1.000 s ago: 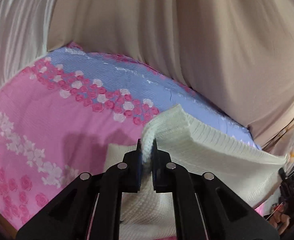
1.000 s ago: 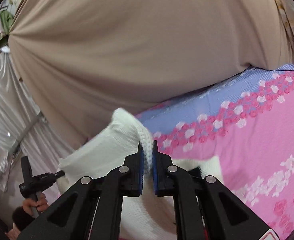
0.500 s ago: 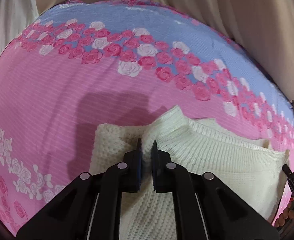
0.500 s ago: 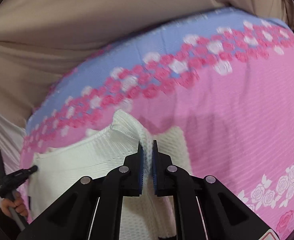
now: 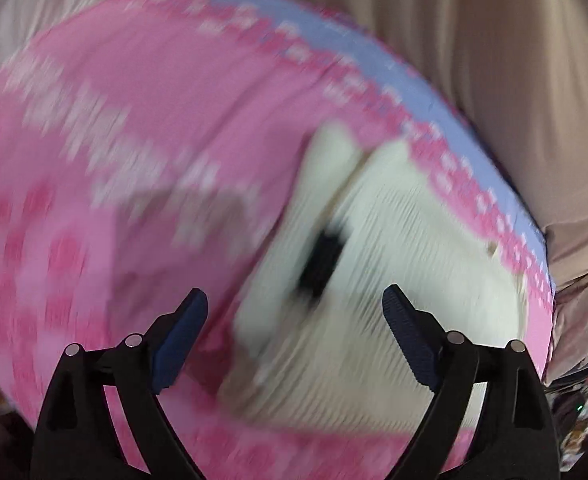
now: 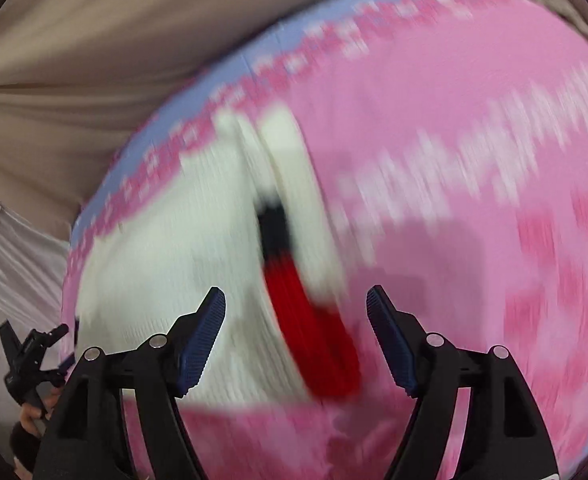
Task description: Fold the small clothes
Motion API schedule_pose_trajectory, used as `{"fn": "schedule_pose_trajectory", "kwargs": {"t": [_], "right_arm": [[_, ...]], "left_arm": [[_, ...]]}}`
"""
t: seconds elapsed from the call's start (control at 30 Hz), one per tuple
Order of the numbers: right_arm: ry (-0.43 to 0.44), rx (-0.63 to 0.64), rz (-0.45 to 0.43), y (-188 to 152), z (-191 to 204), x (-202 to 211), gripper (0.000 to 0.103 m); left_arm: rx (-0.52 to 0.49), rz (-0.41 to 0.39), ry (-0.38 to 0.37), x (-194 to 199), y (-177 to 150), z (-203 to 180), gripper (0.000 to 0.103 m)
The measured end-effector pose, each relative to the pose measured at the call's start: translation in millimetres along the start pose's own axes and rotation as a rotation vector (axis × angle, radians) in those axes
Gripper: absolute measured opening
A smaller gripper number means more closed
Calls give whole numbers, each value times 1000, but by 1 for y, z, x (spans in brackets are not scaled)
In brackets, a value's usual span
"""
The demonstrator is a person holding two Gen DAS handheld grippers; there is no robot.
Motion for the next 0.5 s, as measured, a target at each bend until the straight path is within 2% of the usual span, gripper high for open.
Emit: {"fn": "schedule_pose_trajectory", "kwargs": {"t": [0.07,0.1,0.13,0.23,0.27,0.3,0.33,0.37,0.43,0.5], "right_arm": [[70,-69,47,-29,-12,-13,73],[81,-73,0,-33,-12,-9,73],[98,-79,3,-32,-9,-11,73],[207,-110,38,-17,3,-25,73],[228,-118,57,-13,5,-30,73],[223,-127,47,-6,8,-32,68],[216,-122,48,-2,11,-32,35],[193,-119,63,1,11,-32,13],[205,-148,25,1,7,-17,12],[176,-145,-15,-4,-3,12,11]], "left_arm": [[69,47,-17,-12,-25,16,87],[95,52,-27,-15,-29,18,87],[103,7,-18,-12,-30,15,87],[102,64,-59,-23,-23,-6,86],[107,77,-46,-26,-20,-11,80],[101,73,-33,-26,-17,-15,72],[85,73,-14,-26,-14,-19,49],[58,89,-5,-25,-10,-23,28],[61,95,-19,-15,-11,-23,22],[55,89,-11,3,-18,-13,18]]}}
Point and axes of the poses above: each gripper's, at about its wrist camera, not at the fingertips, and x roughly against the way its jaws point, z to its left, y to its top, the point moved 5 cm from there along -x, roughly the way its jaws point, and after that the axes turned 10 degrees about z, right-handed, at the moved point
